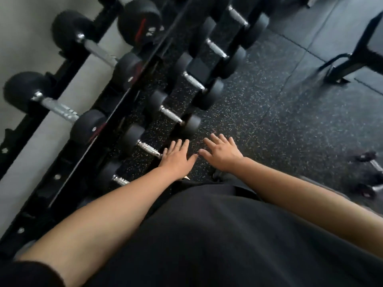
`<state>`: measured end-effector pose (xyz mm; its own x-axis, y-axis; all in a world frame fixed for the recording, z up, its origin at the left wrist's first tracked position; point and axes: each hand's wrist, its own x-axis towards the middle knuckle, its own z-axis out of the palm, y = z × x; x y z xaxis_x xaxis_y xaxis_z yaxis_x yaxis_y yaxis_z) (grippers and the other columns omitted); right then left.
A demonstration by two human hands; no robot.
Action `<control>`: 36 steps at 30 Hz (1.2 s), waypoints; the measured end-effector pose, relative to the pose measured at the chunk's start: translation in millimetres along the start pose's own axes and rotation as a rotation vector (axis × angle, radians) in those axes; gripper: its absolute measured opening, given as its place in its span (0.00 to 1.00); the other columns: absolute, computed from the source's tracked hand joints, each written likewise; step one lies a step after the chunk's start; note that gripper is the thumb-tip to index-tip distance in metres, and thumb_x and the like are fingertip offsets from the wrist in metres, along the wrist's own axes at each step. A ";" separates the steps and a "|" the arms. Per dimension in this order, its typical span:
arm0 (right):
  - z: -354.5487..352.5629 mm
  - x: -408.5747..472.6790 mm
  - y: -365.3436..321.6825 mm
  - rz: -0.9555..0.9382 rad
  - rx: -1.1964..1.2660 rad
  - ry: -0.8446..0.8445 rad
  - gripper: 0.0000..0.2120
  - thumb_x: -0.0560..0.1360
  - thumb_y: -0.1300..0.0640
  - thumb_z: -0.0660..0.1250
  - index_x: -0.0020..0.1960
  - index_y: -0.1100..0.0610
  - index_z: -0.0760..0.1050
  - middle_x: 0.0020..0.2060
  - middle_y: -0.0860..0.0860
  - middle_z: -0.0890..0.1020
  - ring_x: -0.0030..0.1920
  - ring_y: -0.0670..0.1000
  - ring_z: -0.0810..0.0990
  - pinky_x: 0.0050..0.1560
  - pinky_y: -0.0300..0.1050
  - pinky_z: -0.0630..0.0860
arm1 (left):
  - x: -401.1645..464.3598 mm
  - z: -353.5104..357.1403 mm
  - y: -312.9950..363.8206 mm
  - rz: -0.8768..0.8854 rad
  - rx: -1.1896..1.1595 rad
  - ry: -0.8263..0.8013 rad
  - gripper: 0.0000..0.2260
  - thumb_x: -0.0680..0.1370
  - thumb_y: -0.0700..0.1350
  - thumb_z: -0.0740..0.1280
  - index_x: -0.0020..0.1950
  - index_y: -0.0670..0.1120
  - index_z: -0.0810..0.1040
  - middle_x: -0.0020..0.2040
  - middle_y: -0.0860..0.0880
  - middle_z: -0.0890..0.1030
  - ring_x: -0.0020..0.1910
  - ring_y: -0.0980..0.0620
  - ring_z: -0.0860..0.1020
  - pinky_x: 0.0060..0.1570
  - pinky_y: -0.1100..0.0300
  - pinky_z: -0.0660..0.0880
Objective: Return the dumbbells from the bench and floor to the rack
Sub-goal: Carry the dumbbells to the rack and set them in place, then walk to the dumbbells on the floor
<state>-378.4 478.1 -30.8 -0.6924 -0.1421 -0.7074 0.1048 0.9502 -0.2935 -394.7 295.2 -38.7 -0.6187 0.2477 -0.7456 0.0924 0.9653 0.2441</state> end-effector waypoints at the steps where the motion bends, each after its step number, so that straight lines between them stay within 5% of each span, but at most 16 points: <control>1: 1.3 -5.4 19.5 0.015 0.018 0.001 0.35 0.80 0.33 0.46 0.82 0.51 0.54 0.82 0.53 0.53 0.81 0.59 0.47 0.78 0.63 0.44 | 7.5 0.2 18.4 0.021 0.040 -0.017 0.33 0.81 0.63 0.51 0.82 0.50 0.46 0.82 0.46 0.48 0.81 0.45 0.45 0.77 0.44 0.45; 14: -4.5 -70.3 231.6 0.250 0.294 0.051 0.35 0.80 0.33 0.45 0.80 0.52 0.58 0.80 0.53 0.59 0.78 0.59 0.57 0.76 0.65 0.51 | 92.4 1.0 258.9 0.324 0.422 -0.159 0.32 0.82 0.60 0.55 0.81 0.46 0.53 0.80 0.45 0.58 0.80 0.43 0.53 0.75 0.42 0.53; 36: -84.6 -64.6 427.2 0.801 0.860 0.192 0.34 0.81 0.34 0.45 0.82 0.51 0.53 0.82 0.52 0.55 0.80 0.59 0.51 0.77 0.64 0.46 | 259.6 -56.5 549.9 0.803 0.928 -0.325 0.33 0.80 0.63 0.53 0.81 0.48 0.56 0.81 0.44 0.58 0.80 0.42 0.52 0.76 0.40 0.52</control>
<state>-349.3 916.7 -56.1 -0.3000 0.5204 -0.7995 0.9497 0.2418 -0.1990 -548.6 885.7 -63.0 0.0718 0.6691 -0.7397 0.9426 0.1969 0.2696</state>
